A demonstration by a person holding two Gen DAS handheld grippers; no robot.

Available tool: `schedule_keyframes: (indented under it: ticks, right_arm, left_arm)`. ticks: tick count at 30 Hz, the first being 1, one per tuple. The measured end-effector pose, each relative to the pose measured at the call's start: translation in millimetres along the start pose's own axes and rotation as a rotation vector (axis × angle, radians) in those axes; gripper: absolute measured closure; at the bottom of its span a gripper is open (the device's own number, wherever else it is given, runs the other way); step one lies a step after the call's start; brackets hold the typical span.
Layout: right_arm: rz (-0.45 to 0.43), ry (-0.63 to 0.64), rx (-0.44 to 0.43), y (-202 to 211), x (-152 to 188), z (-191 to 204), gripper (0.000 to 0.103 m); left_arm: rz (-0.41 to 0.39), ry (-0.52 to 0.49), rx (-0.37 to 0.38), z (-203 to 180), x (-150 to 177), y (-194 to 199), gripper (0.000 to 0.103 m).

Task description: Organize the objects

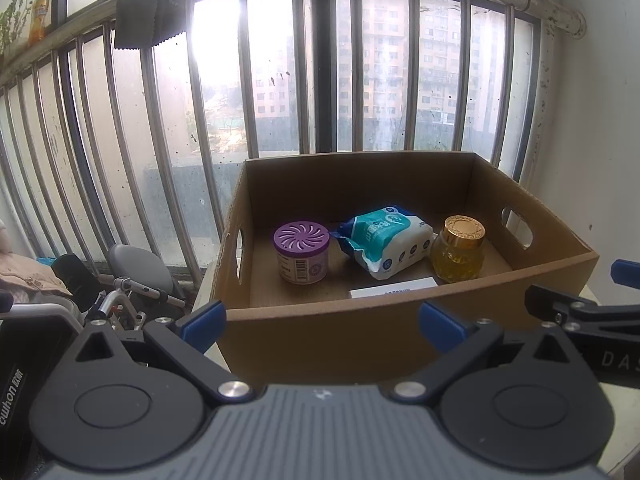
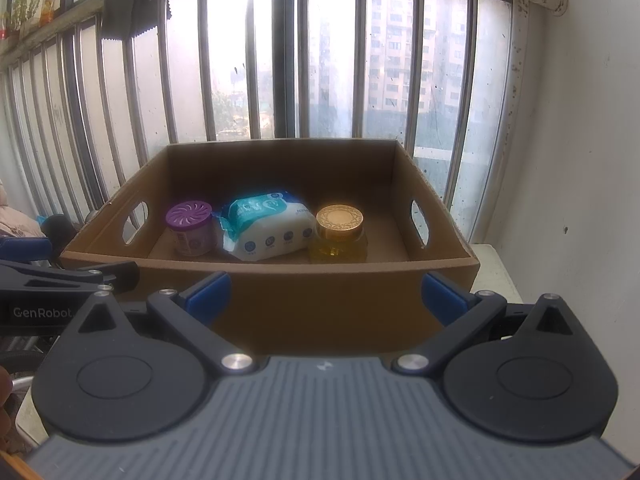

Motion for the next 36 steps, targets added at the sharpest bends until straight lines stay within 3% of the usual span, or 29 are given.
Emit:
schedule_keyframes:
  ticks: [36]
  right_arm:
    - [0.002, 0.003, 0.001, -0.2, -5.0, 3.6, 0.001]
  left_arm:
    - [0.003, 0.007, -0.004, 3.2, -1.4, -0.6, 0.0]
Point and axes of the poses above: each gripper's, at about its wrist camera, not at the fingertips, and y roughly against the way its jaws point, z to its left, x to its underside, the point moved 6 cm from there along -y, roughly the way its jaws point, and after that the axes turned 3 degrees about -z, right-handed, at the moved point
